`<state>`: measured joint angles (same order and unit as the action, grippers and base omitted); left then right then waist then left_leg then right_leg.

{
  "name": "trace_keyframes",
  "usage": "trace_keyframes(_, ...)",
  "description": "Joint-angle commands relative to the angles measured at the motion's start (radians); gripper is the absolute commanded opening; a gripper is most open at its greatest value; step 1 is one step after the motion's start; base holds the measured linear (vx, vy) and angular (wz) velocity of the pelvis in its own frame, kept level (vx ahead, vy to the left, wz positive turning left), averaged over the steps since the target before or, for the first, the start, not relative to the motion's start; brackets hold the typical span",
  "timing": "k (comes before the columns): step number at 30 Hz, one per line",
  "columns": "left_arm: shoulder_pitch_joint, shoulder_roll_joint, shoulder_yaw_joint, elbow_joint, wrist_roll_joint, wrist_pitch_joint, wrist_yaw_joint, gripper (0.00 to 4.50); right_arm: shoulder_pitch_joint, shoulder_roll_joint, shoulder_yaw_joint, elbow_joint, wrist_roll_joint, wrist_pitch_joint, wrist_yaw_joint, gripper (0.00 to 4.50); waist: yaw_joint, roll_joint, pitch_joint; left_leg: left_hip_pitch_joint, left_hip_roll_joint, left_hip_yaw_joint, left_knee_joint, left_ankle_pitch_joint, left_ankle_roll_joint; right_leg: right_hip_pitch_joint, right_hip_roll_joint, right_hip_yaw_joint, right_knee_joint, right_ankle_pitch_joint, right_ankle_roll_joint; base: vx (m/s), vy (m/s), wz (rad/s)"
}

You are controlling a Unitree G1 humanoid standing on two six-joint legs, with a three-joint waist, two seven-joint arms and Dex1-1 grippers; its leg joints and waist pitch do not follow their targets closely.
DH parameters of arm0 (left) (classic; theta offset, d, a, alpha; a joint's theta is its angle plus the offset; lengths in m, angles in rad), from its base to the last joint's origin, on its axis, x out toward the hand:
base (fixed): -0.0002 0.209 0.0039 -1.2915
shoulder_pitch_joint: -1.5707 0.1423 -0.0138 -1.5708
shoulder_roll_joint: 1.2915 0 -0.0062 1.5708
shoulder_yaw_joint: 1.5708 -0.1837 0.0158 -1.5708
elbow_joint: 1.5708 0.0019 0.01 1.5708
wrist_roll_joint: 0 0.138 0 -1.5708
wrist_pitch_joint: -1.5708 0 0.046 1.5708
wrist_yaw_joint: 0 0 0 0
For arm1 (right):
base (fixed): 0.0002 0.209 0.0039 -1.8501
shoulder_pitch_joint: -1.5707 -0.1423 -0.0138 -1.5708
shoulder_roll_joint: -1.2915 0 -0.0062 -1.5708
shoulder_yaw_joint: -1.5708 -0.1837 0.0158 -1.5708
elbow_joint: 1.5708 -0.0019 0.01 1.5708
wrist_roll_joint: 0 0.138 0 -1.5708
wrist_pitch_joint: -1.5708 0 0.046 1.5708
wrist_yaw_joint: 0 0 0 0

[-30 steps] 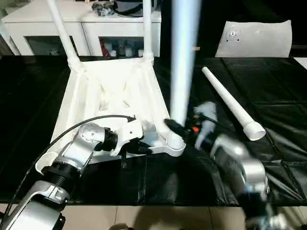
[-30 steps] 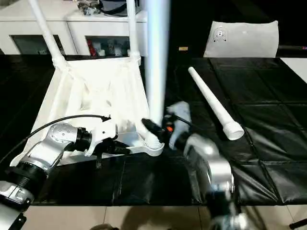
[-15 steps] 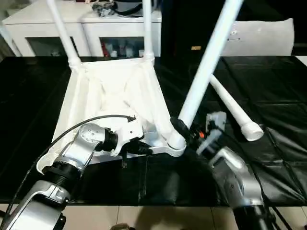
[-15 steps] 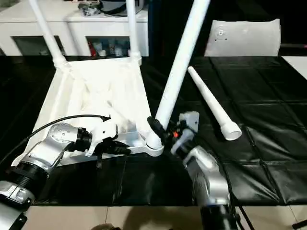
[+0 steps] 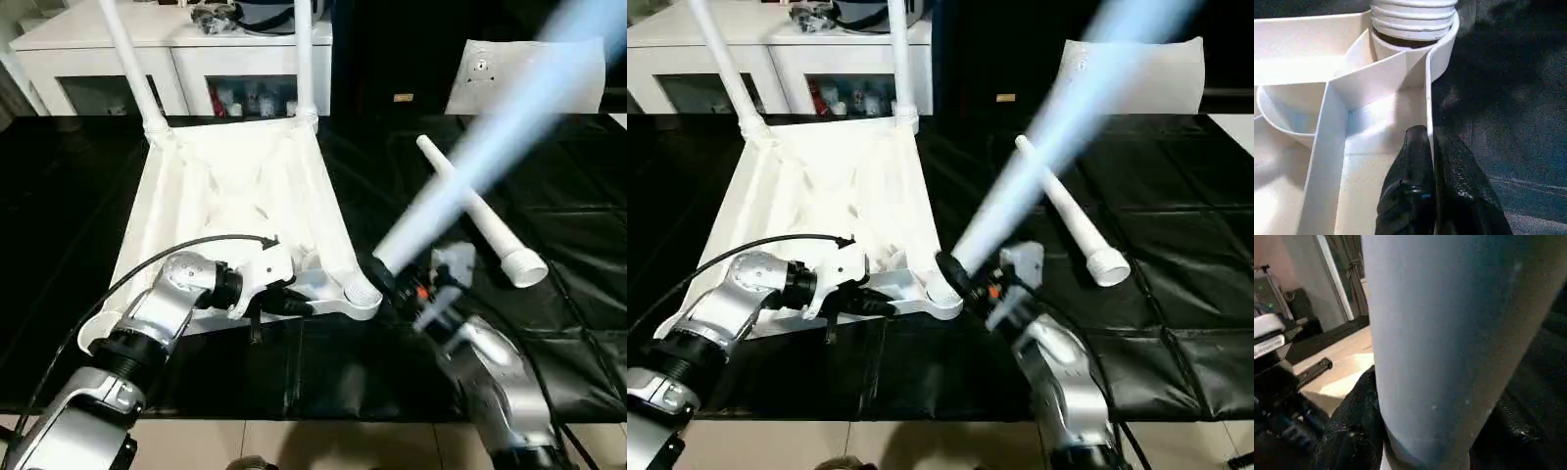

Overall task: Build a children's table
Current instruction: Insert table leg to table base

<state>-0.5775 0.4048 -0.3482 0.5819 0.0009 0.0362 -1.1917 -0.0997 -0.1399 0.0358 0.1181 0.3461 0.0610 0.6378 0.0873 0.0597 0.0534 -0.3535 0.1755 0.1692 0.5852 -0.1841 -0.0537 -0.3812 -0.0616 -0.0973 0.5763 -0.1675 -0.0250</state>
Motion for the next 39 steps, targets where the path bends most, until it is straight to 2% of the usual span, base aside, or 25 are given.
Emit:
trace_keyframes(1, -0.053, 0.016, 0.029, 0.004, 0.016, -0.018, 0.023, 0.0, 0.031, -0.038, 0.017, 0.045, -0.08, 0.032, -0.01, 1.88, -0.011, 0.009, -0.047, 0.019, 0.052, -0.032, -0.083, -0.417, 0.005, 0.021, -0.101, 0.055, -0.112, -0.592, -0.075, 0.0, 0.0, 0.0)
trace_keyframes(2, -0.054, 0.019, 0.023, 0.014, 0.024, -0.025, 0.027, 0.0, 0.022, -0.072, 0.062, 0.015, -0.128, 0.038, 0.011, 1.88, -0.012, 0.006, -0.046, 0.018, 0.051, -0.032, -0.082, -0.413, 0.006, 0.023, -0.1, 0.053, -0.114, -0.608, -0.064, 0.0, 0.0, 0.0)
trace_keyframes(3, -0.055, 0.025, 0.015, 0.016, 0.032, -0.034, 0.022, 0.0, 0.017, -0.093, 0.082, -0.001, -0.144, 0.049, 0.027, 1.88, -0.012, 0.004, -0.045, 0.017, 0.051, -0.034, -0.083, -0.41, 0.005, 0.024, -0.1, 0.052, -0.114, -0.613, -0.06, 0.0, 0.0, 0.0)
trace_keyframes(5, -0.054, 0.027, 0.012, 0.018, 0.033, -0.037, 0.019, 0.0, 0.012, -0.115, 0.101, -0.018, -0.155, 0.069, 0.047, 1.88, -0.012, 0.003, -0.046, 0.021, 0.051, -0.032, -0.08, -0.413, 0.009, 0.018, -0.1, 0.053, -0.117, -0.63, -0.055, 0.0, 0.0, 0.0)
trace_keyframes(9, -0.057, 0.037, 0.002, 0.032, 0.048, -0.055, 0.015, 0.0, -0.017, -0.161, 0.144, -0.01, -0.175, 0.1, 0.082, 1.88, -0.01, 0.002, -0.049, 0.016, 0.054, -0.032, -0.081, -0.389, 0.018, 0.022, -0.098, 0.055, -0.112, -0.595, -0.062, 0.0, 0.0, 0.0)
trace_keyframes(10, -0.059, 0.038, 0.001, 0.037, 0.051, -0.065, 0.015, 0.0, -0.039, -0.176, 0.165, 0.005, -0.182, 0.109, 0.11, 1.88, -0.008, -0.003, -0.05, 0.015, 0.054, -0.03, -0.08, -0.38, 0.022, 0.022, -0.099, 0.056, -0.109, -0.572, -0.072, 0.0, 0.0, 0.0)
trace_keyframes(12, -0.062, 0.047, -0.015, 0.04, 0.064, -0.085, 0.0, 0.0, -0.058, -0.182, 0.178, 0.02, -0.181, 0.126, 0.131, 1.88, -0.009, -0.005, -0.051, 0.011, 0.055, -0.031, -0.082, -0.365, 0.026, 0.026, -0.1, 0.057, -0.104, -0.557, -0.078, 0.0, 0.0, 0.0)
trace_keyframes(13, -0.063, 0.046, -0.014, 0.041, 0.06, -0.087, -0.007, 0.0, -0.077, -0.182, 0.185, 0.036, -0.18, 0.134, 0.145, 1.88, -0.01, -0.011, -0.052, 0.013, 0.054, -0.028, -0.08, -0.36, 0.028, 0.024, -0.099, 0.057, -0.105, -0.556, -0.08, 0.0, 0.0, 0.0)
trace_keyframes(15, -0.076, 0.051, -0.029, 0.05, 0.058, -0.116, -0.058, 0.0, -0.146, -0.186, 0.211, 0.102, -0.171, 0.169, 0.209, 1.88, -0.009, -0.011, -0.051, 0.011, 0.053, -0.029, -0.079, -0.35, 0.031, 0.026, -0.102, 0.056, -0.104, -0.566, -0.084, 0.0, 0.0, 0.0)
trace_keyframes(16, -0.078, 0.051, -0.032, 0.05, 0.055, -0.122, -0.072, 0.0, -0.158, -0.188, 0.218, 0.113, -0.17, 0.178, 0.225, 1.88, -0.011, -0.01, -0.049, 0.01, 0.053, -0.029, -0.08, -0.351, 0.03, 0.027, -0.101, 0.055, -0.104, -0.57, -0.085, 0.0, 0.0, 0.0)
trace_keyframes(17, -0.084, 0.053, -0.034, 0.049, 0.045, -0.129, -0.102, 0.0, -0.177, -0.198, 0.239, 0.129, -0.169, 0.188, 0.262, 1.88, -0.012, -0.013, -0.049, 0.013, 0.055, -0.028, -0.08, -0.356, 0.028, 0.025, -0.101, 0.056, -0.106, -0.574, -0.081, 0.0, 0.0, 0.0)
trace_keyframes(19, -0.087, 0.053, -0.037, 0.052, 0.044, -0.135, -0.112, 0.0, -0.185, -0.202, 0.246, 0.137, -0.169, 0.188, 0.274, 1.88, -0.014, -0.011, -0.051, 0.013, 0.057, -0.029, -0.08, -0.354, 0.024, 0.027, -0.102, 0.057, -0.103, -0.558, -0.089, 0.0, 0.0, 0.0)
trace_keyframes(21, -0.112, 0.053, -0.049, 0.063, 0.045, -0.148, -0.142, 0.0, -0.203, -0.212, 0.263, 0.143, -0.147, 0.23, 0.335, 1.88, -0.012, -0.013, -0.054, 0.011, 0.058, -0.028, -0.08, -0.342, 0.028, 0.03, -0.102, 0.059, -0.099, -0.526, -0.099, 0.0, 0.0, 0.0)
trace_keyframes(22, -0.127, 0.053, -0.054, 0.074, 0.05, -0.156, -0.152, 0.0, -0.207, -0.219, 0.276, 0.142, -0.143, 0.248, 0.363, 1.88, -0.01, -0.011, -0.049, 0.012, 0.06, -0.028, -0.083, -0.335, 0.033, 0.026, -0.099, 0.061, -0.097, -0.502, -0.107, 0.0, 0.0, 0.0)
trace_keyframes(24, -0.135, 0.053, -0.056, 0.08, 0.053, -0.161, -0.156, 0.0, -0.208, -0.224, 0.284, 0.137, -0.142, 0.257, 0.378, 1.88, -0.005, -0.009, -0.049, 0.013, 0.061, -0.026, -0.082, -0.327, 0.036, 0.027, -0.097, 0.062, -0.093, -0.476, -0.116, 0.0, 0.0, 0.0)
trace_keyframes(25, -0.148, 0.052, -0.057, 0.094, 0.058, -0.165, -0.16, 0.0, -0.205, -0.232, 0.304, 0.128, -0.15, 0.26, 0.402, 1.88, 0.002, -0.009, -0.045, 0.014, 0.066, -0.024, -0.085, -0.319, 0.032, 0.023, -0.101, 0.066, -0.089, -0.427, -0.136, 0.0, 0.0, 0.0)
trace_keyframes(27, -0.159, 0.055, -0.059, 0.109, 0.066, -0.175, -0.163, 0.0, -0.202, -0.235, 0.318, 0.114, -0.149, 0.27, 0.419, 1.88, 0.005, -0.013, -0.045, 0.008, 0.063, -0.023, -0.086, -0.299, 0.033, 0.032, -0.101, 0.067, -0.082, -0.387, -0.148, 0.0, 0.0, 0.0)
trace_keyframes(28, -0.168, 0.056, -0.058, 0.123, 0.071, -0.179, -0.166, 0.0, -0.2, -0.233, 0.326, 0.106, -0.143, 0.28, 0.43, 1.88, 0.005, -0.013, -0.04, 0.006, 0.063, -0.023, -0.087, -0.296, 0.035, 0.03, -0.1, 0.067, -0.082, -0.382, -0.148, 0.0, 0.0, 0.0)
trace_keyframes(30, -0.183, 0.061, -0.058, 0.143, 0.084, -0.187, -0.161, 0.0, -0.19, -0.234, 0.342, 0.084, -0.135, 0.301, 0.447, 1.88, 0.006, -0.013, -0.038, 0.008, 0.061, -0.022, -0.088, -0.294, 0.039, 0.031, -0.1, 0.066, -0.083, -0.388, -0.147, 0.0, 0.0, 0.0)
trace_keyframes(32, -0.192, 0.063, -0.06, 0.163, 0.092, -0.196, -0.157, 0.0, -0.184, -0.234, 0.358, 0.08, -0.144, 0.301, 0.455, 1.88, 0.006, -0.018, -0.035, 0.007, 0.061, -0.023, -0.089, -0.288, 0.041, 0.033, -0.102, 0.067, -0.085, -0.406, -0.139, 0.0, 0.0, 0.0)
trace_keyframes(34, -0.193, 0.072, -0.068, 0.179, 0.108, -0.208, -0.146, 0.0, -0.177, -0.229, 0.365, 0.078, -0.153, 0.295, 0.445, 1.88, 0.006, -0.012, -0.033, 0.009, 0.061, -0.024, -0.09, -0.299, 0.037, 0.032, -0.103, 0.066, -0.088, -0.429, -0.132, 0.0, 0.0, 0.0)
trace_keyframes(36, -0.189, 0.07, -0.061, 0.178, 0.101, -0.202, -0.146, 0.0, -0.174, -0.226, 0.363, 0.075, -0.151, 0.299, 0.44, 1.88, 0.002, -0.017, -0.03, 0.008, 0.063, -0.025, -0.094, -0.307, 0.033, 0.032, -0.103, 0.066, -0.089, -0.439, -0.128, 0.0, 0.0, 0.0)
trace_keyframes(39, -0.179, 0.071, -0.058, 0.184, 0.104, -0.207, -0.145, 0.0, -0.167, -0.214, 0.358, 0.067, -0.156, 0.3, 0.416, 1.88, 0.001, -0.017, -0.03, 0.008, 0.063, -0.025, -0.095, -0.298, 0.036, 0.032, -0.103, 0.067, -0.088, -0.434, -0.131, 0.0, 0.0, 0.0)
